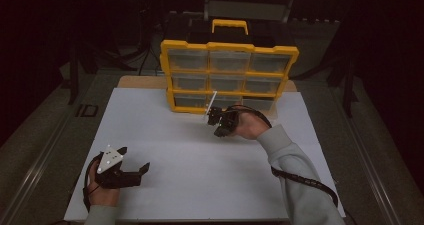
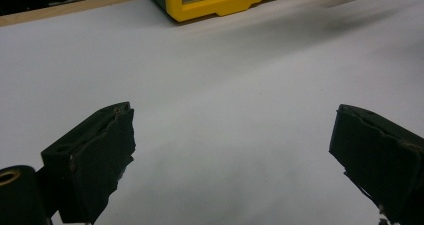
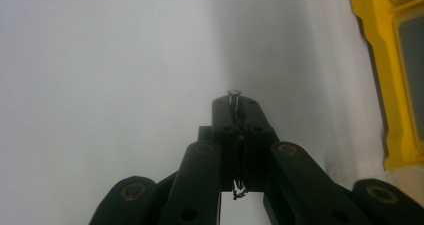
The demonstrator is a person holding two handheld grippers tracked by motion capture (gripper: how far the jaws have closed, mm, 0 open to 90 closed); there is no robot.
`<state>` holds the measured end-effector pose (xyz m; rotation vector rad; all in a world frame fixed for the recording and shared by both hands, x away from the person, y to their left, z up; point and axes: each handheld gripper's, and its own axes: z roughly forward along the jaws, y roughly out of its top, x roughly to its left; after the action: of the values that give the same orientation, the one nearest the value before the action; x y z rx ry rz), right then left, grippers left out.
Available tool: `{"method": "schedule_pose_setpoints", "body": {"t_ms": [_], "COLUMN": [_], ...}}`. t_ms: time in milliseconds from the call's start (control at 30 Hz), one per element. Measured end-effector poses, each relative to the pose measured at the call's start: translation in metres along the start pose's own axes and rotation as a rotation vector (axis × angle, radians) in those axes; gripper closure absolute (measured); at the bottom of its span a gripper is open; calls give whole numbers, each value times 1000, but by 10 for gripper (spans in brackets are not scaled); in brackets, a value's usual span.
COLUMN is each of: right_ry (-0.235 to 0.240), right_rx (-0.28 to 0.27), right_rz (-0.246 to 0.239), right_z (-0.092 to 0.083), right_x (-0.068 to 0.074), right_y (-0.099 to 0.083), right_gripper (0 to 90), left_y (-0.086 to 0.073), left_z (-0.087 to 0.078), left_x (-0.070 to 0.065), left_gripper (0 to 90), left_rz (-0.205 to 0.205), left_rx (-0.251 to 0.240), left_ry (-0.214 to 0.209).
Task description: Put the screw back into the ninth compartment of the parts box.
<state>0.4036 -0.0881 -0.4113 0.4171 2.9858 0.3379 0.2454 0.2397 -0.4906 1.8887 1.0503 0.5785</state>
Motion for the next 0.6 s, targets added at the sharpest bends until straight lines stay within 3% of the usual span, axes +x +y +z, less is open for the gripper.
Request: {"method": "schedule_pose_setpoints", "body": {"t_ms": [600], "right_ry": [-14], "right_rx": [-8], "right_rz": [56], "right_z": [-10], "right_x": [-16], "right_y": [-5], "right_gripper": [878], "left_y": [0], "left_z": [0], "left_x": [0], "left_gripper": [48], "left_rz": [1], "left_rx": [0], "left_ry": [0]}}
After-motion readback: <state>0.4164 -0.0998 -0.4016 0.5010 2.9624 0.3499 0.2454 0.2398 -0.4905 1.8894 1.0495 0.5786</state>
